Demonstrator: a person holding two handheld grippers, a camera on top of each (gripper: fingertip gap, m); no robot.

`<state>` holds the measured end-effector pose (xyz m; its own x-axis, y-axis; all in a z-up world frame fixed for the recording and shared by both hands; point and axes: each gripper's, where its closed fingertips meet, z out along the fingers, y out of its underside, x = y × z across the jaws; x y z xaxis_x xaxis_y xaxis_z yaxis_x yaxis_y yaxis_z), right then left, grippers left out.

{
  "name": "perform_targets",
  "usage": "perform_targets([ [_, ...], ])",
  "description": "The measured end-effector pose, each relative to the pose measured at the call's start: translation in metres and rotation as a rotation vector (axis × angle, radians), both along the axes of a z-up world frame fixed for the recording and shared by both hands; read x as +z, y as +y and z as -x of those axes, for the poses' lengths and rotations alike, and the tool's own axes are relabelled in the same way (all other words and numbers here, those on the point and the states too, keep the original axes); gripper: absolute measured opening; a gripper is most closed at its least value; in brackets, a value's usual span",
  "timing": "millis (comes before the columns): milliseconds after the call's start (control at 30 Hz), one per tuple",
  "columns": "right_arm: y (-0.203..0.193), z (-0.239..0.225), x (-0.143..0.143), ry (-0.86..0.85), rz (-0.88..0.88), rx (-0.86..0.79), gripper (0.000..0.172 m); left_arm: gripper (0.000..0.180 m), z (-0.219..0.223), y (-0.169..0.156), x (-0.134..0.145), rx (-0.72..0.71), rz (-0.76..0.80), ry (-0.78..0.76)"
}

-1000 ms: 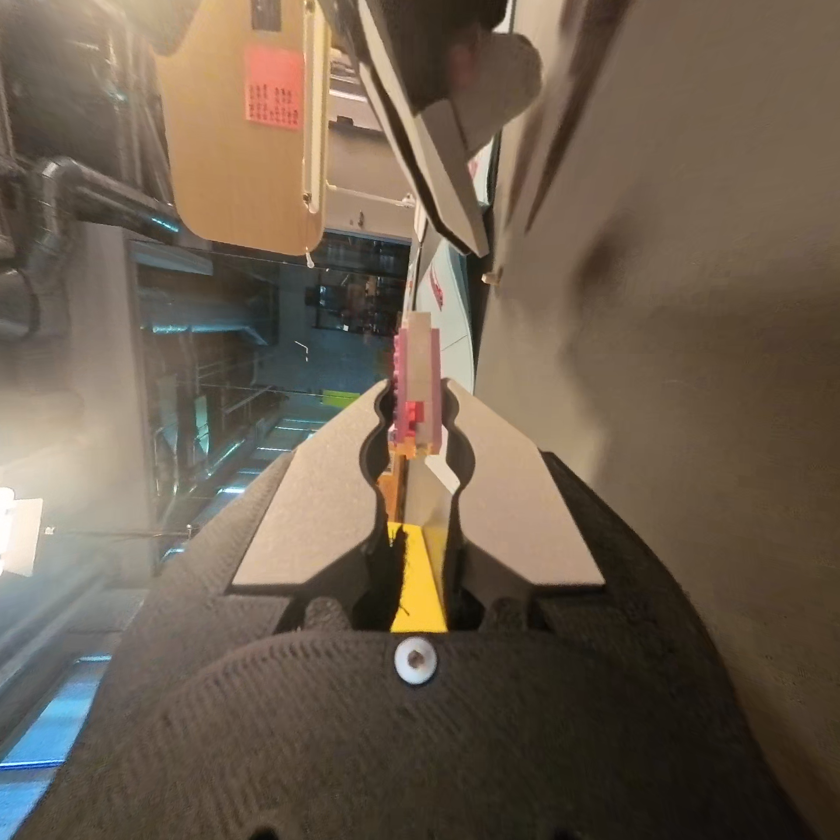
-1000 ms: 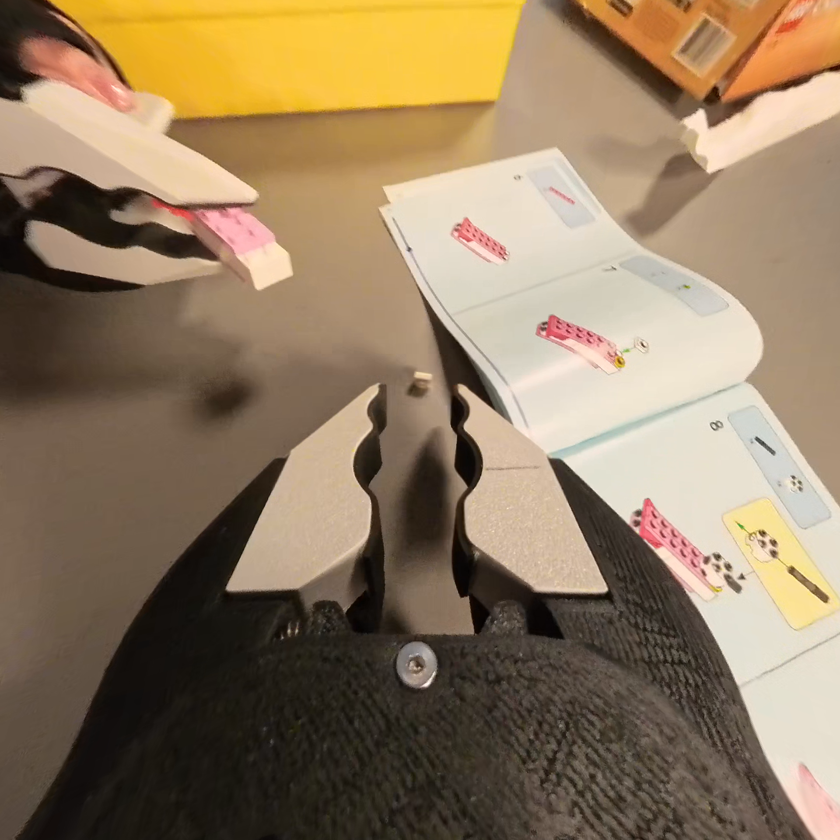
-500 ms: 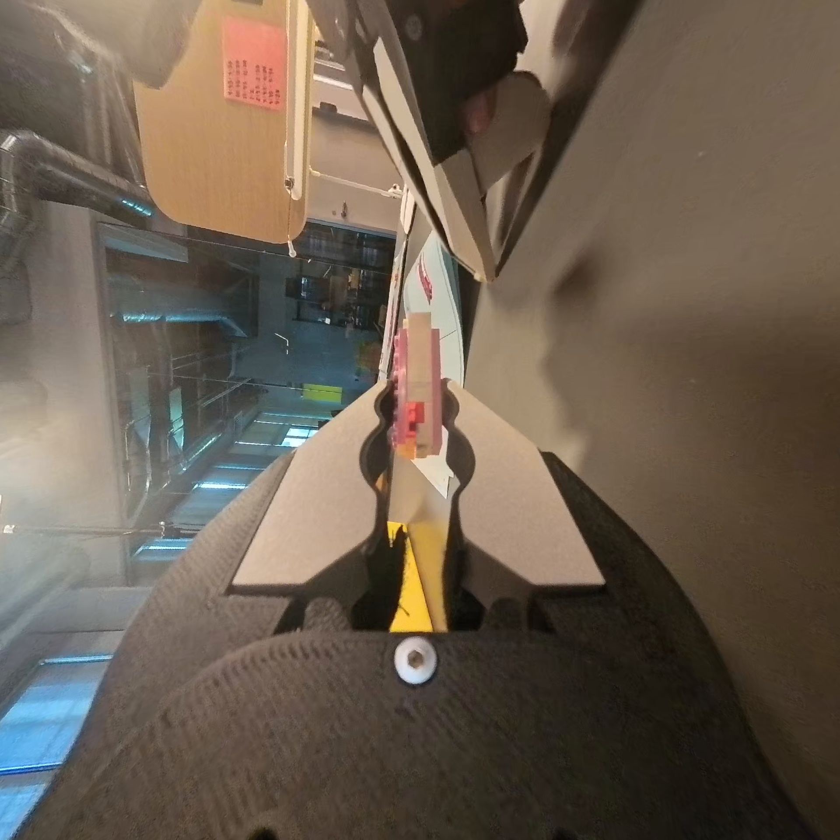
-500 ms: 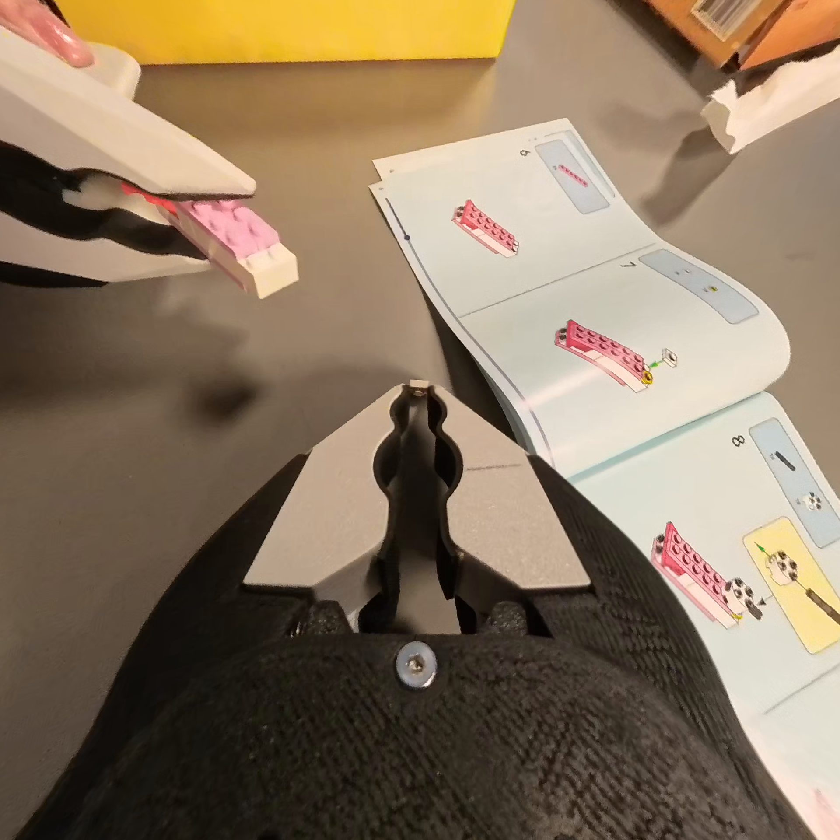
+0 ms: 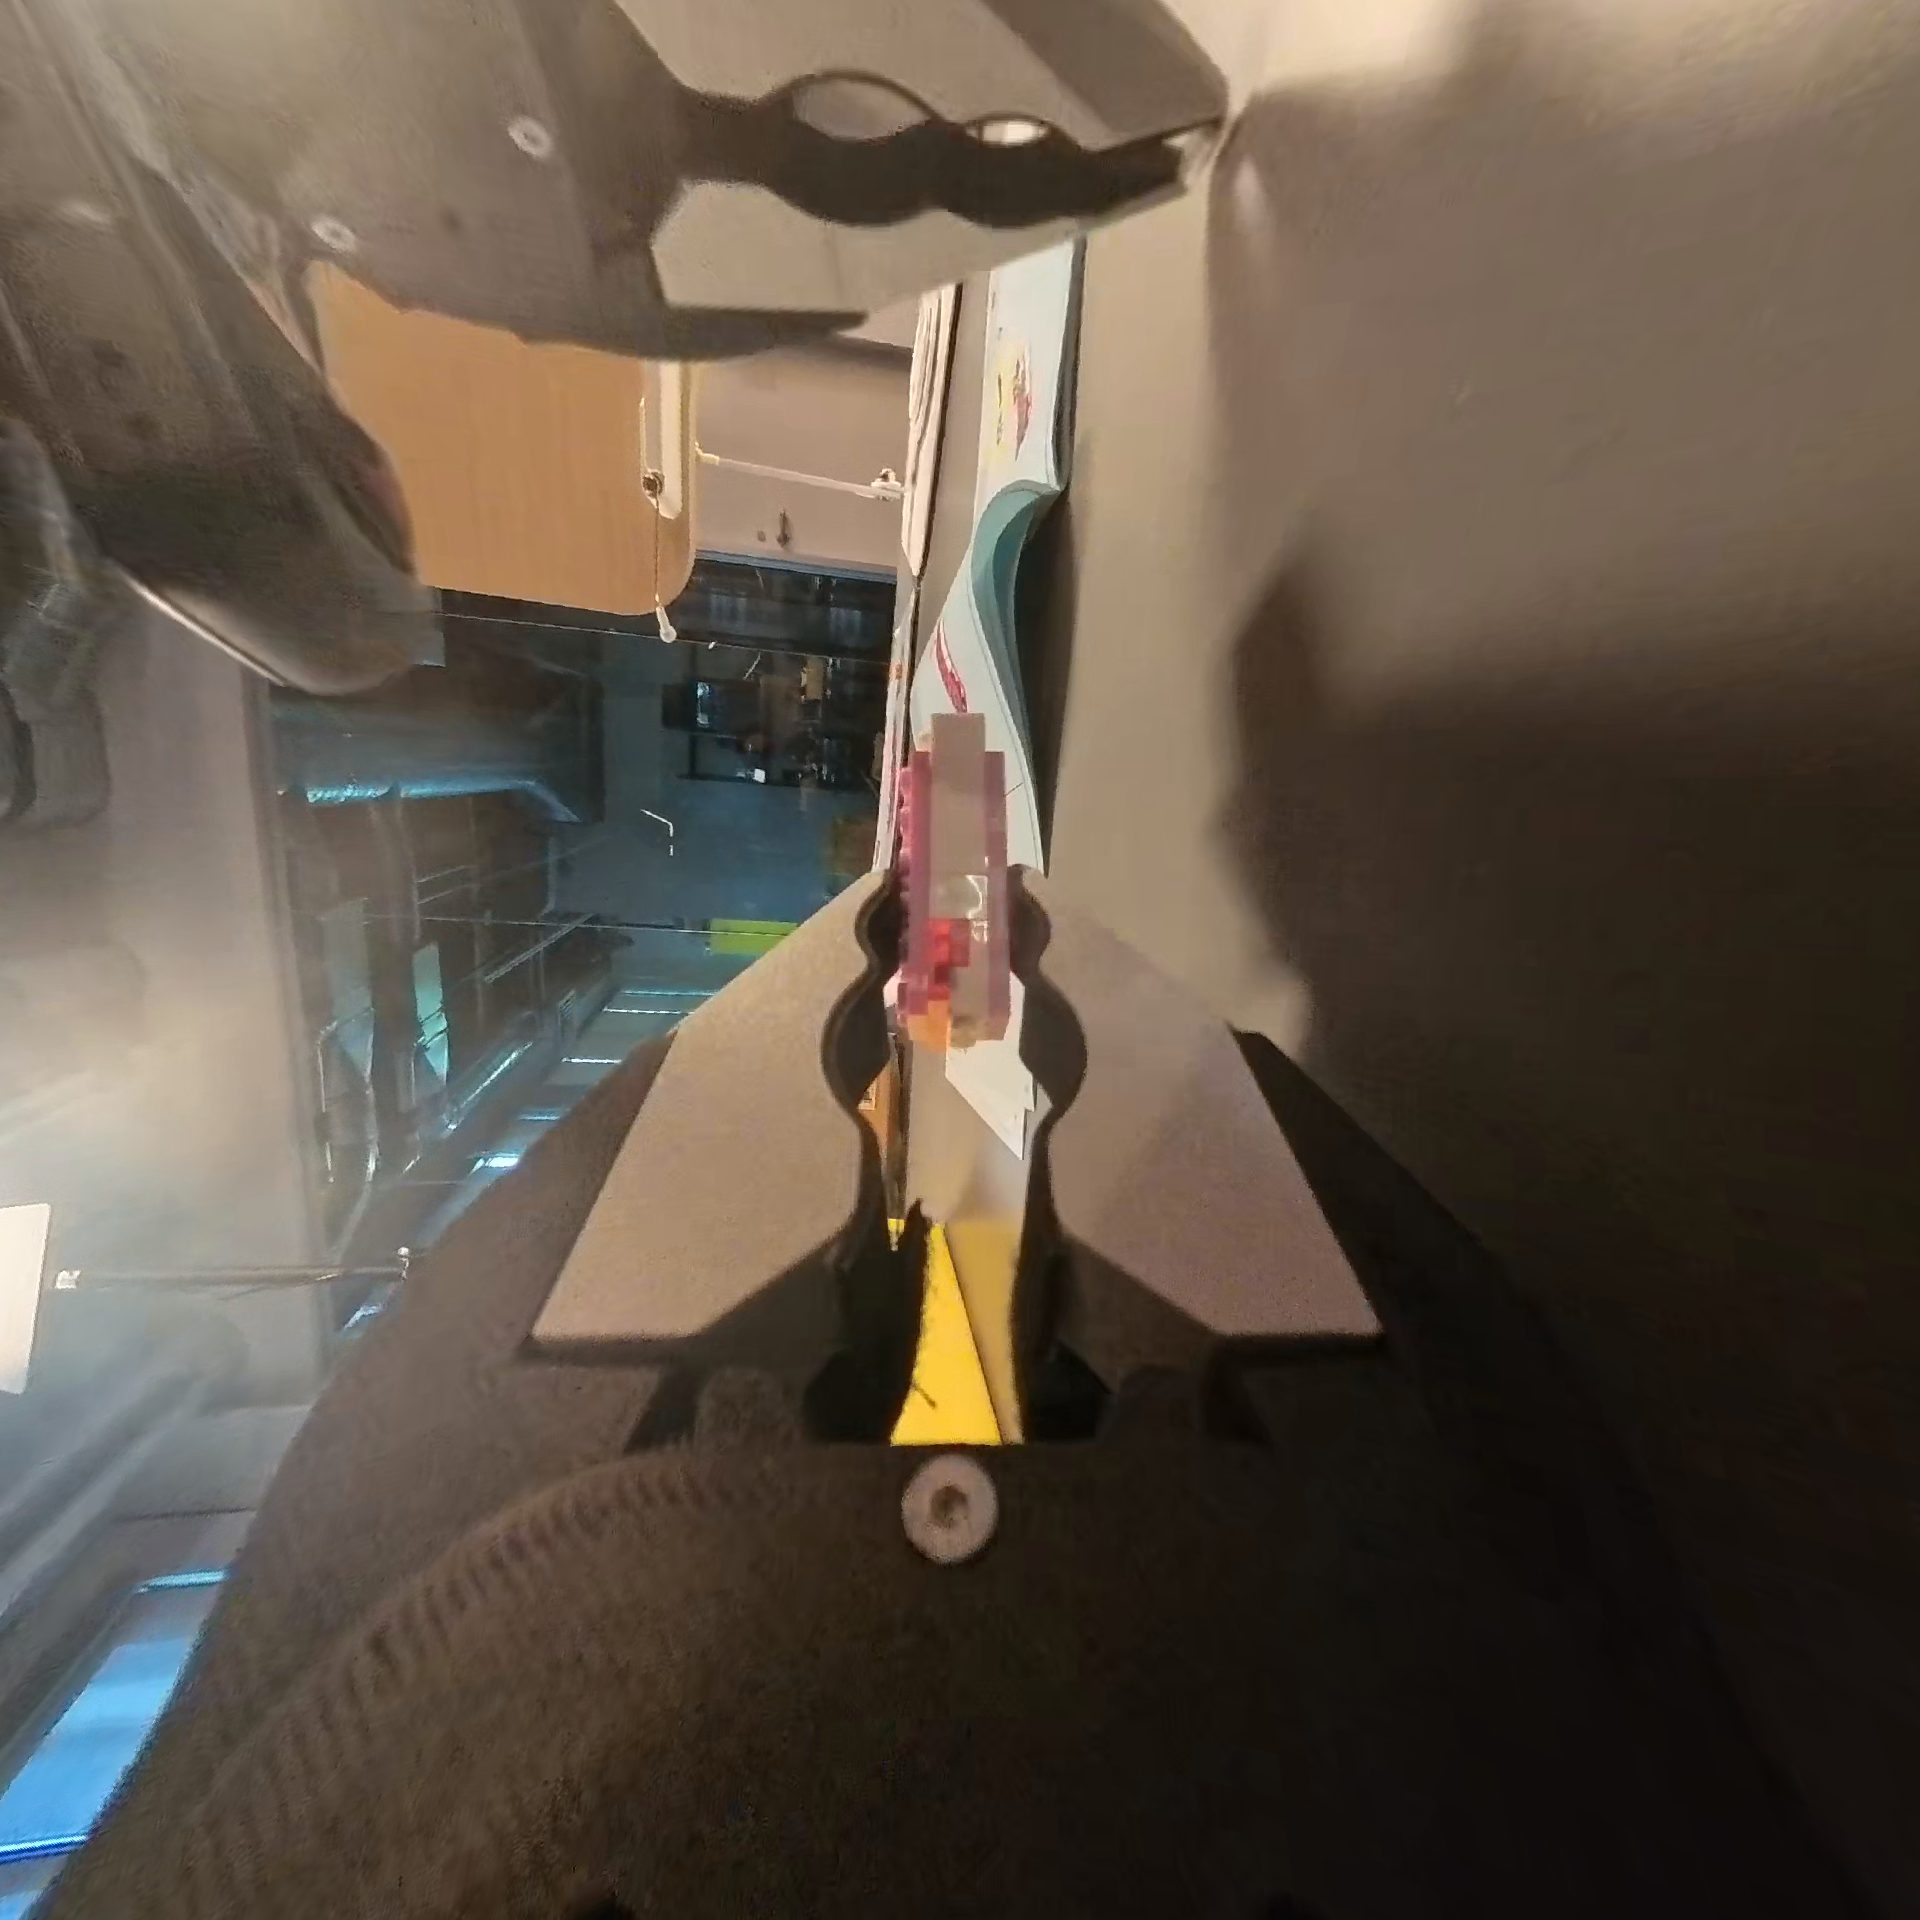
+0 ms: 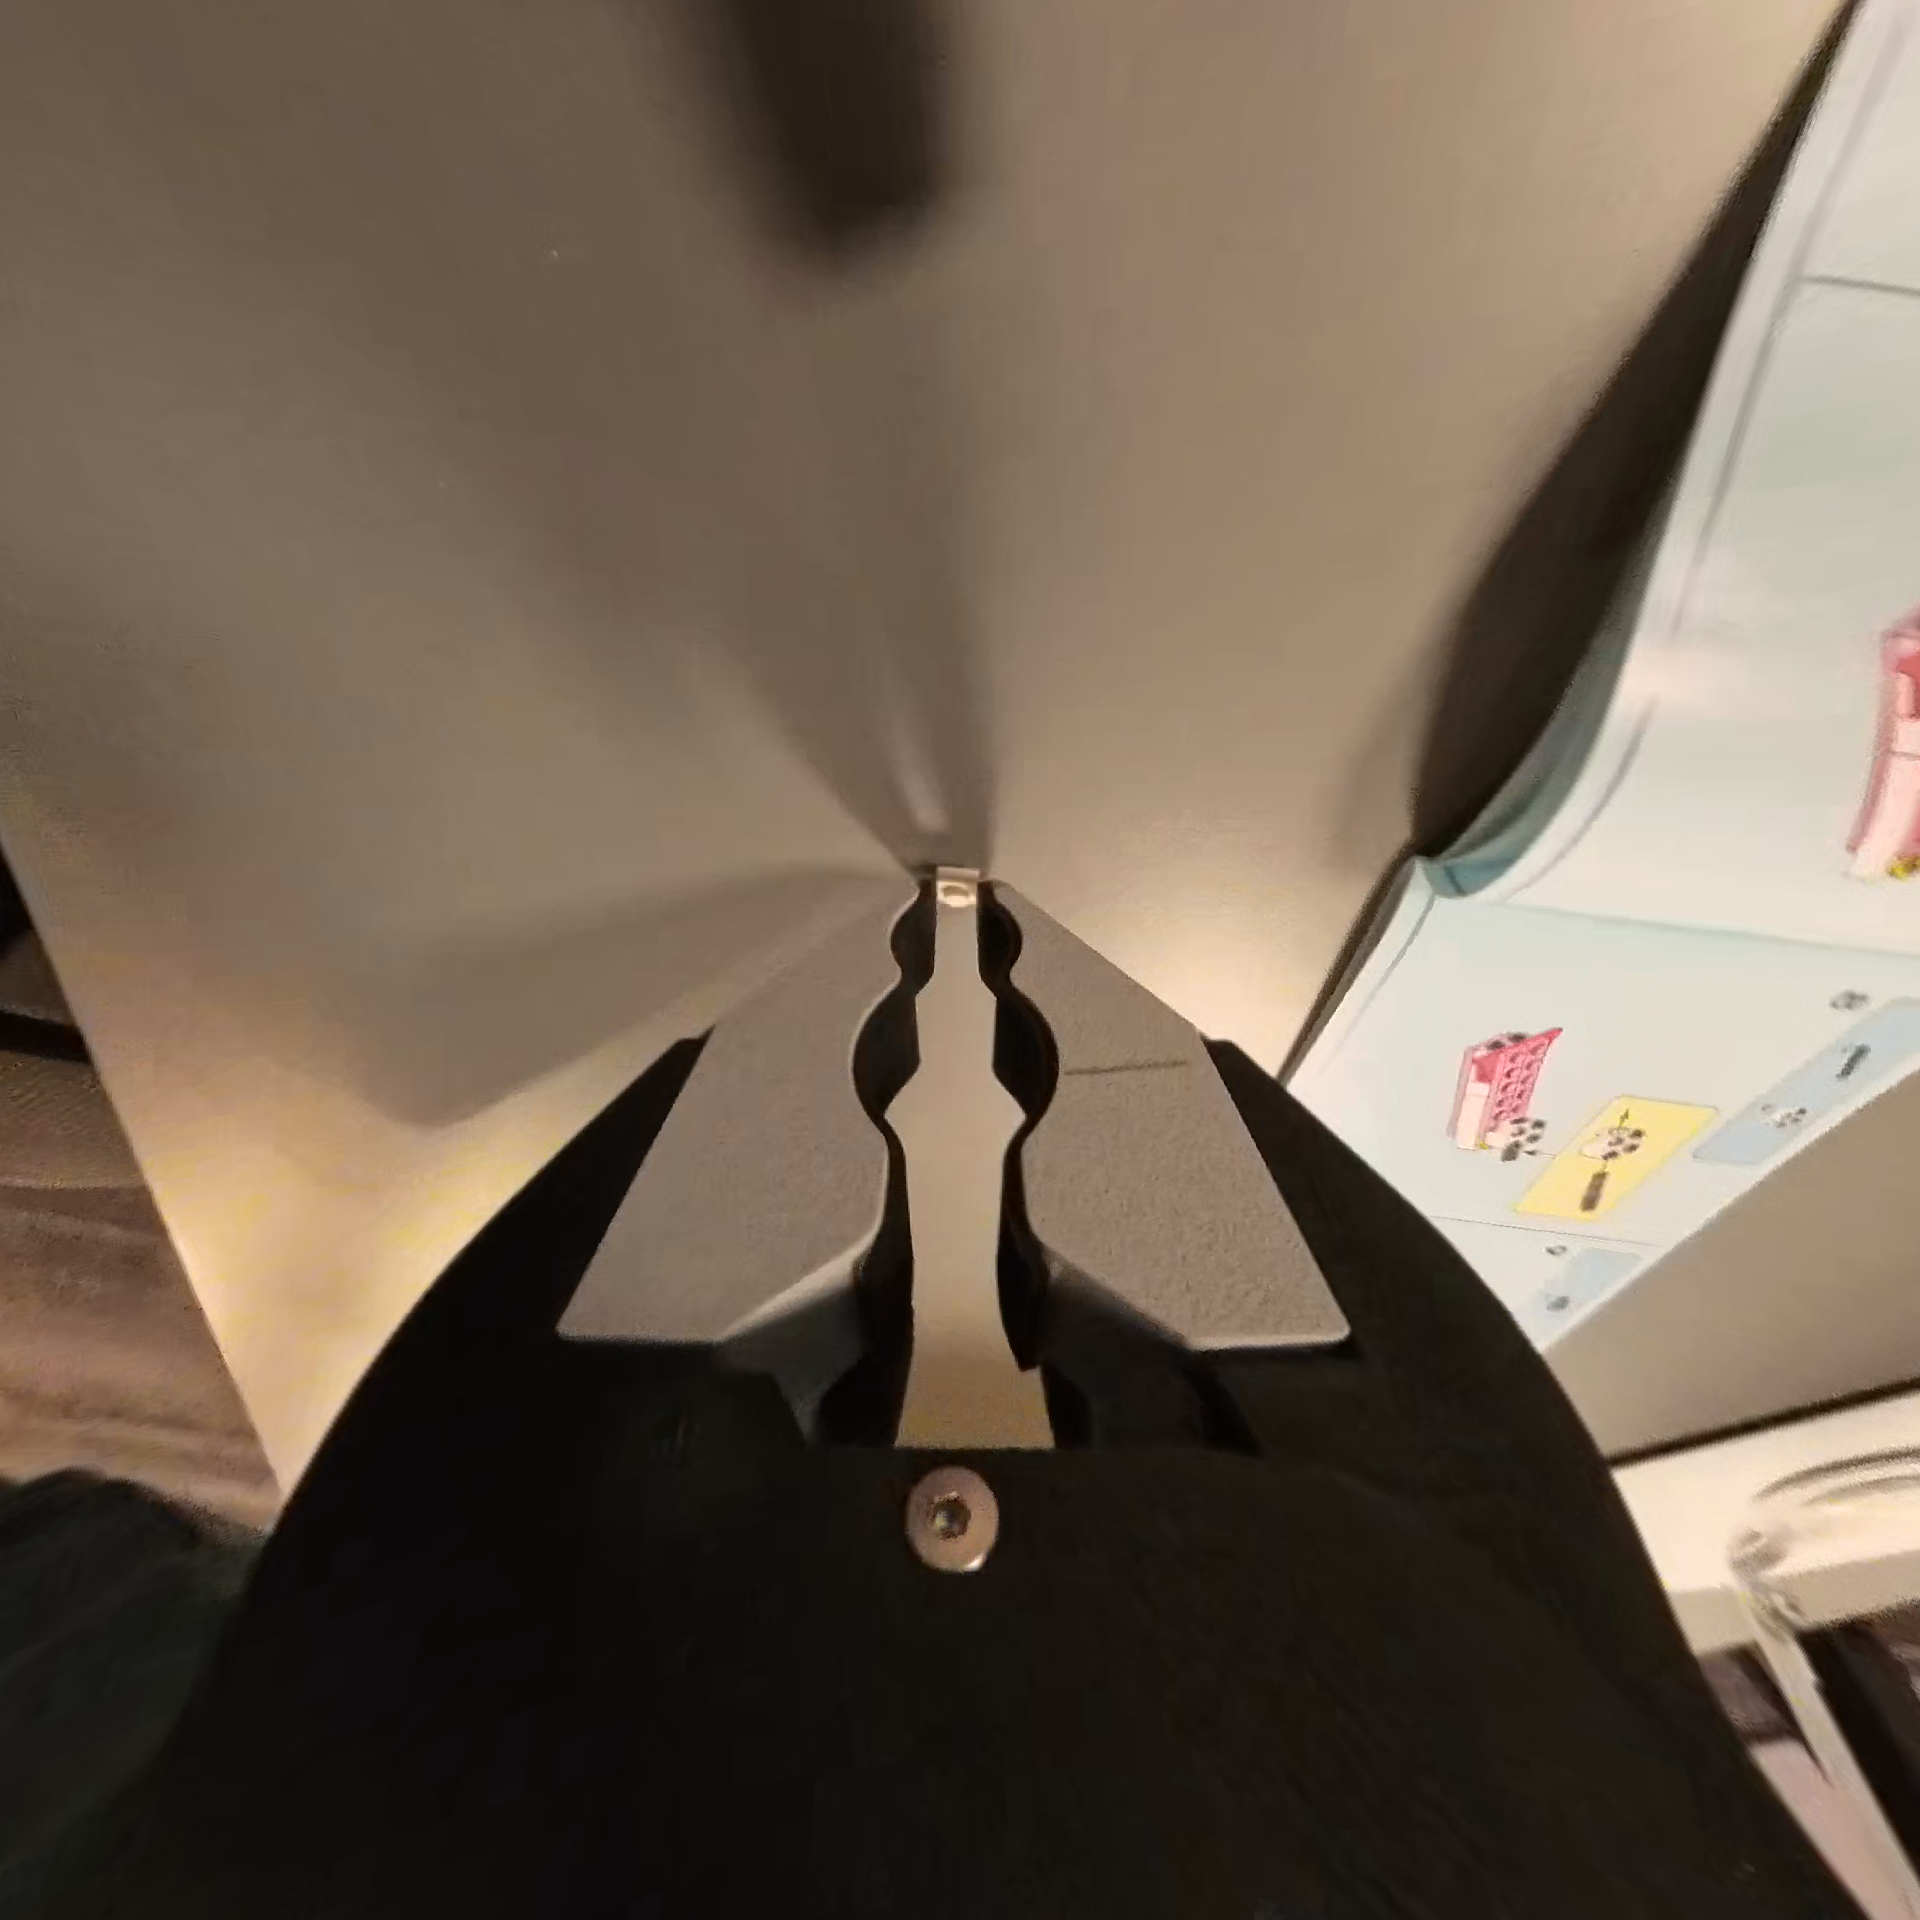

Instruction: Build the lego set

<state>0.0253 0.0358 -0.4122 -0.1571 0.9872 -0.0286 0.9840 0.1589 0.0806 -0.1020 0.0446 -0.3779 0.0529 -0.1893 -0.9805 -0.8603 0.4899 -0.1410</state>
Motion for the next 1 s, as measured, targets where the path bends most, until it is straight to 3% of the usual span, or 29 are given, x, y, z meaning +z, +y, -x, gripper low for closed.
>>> perform_targets([
  [100, -0.002, 0.011, -0.001, 0.037, 0.009, 0.008, 0.009, 0.019, -0.001, -0.001, -0.001, -0.005, -0.001, -0.001],
  [200, -0.001, 0.017, 0.001, 0.138, 0.013, -0.029, 0.028, 0.019, -0.002, -0.002, -0.002, -0.01, 0.01, -0.002],
  [300, 0.003, 0.019, 0.007, 0.362, 0.004, -0.114, 0.038, 0.019, -0.002, -0.003, -0.003, -0.017, 0.013, -0.001],
  [433, 0.01, 0.021, 0.019, 0.78, -0.049, -0.232, 0.03, 0.018, -0.003, -0.004, -0.004, -0.023, 0.017, 0.0],
  [633, 0.001, 0.01, 0.021, 1.06, 0.014, -0.232, 0.029, 0.019, -0.005, -0.008, -0.003, -0.043, -0.001, 0.016],
  [1000, -0.001, 0.019, 0.005, 0.977, 0.083, -0.22, 0.01, 0.018, -0.007, -0.01, 0.0, -0.071, 0.025, -0.015],
])
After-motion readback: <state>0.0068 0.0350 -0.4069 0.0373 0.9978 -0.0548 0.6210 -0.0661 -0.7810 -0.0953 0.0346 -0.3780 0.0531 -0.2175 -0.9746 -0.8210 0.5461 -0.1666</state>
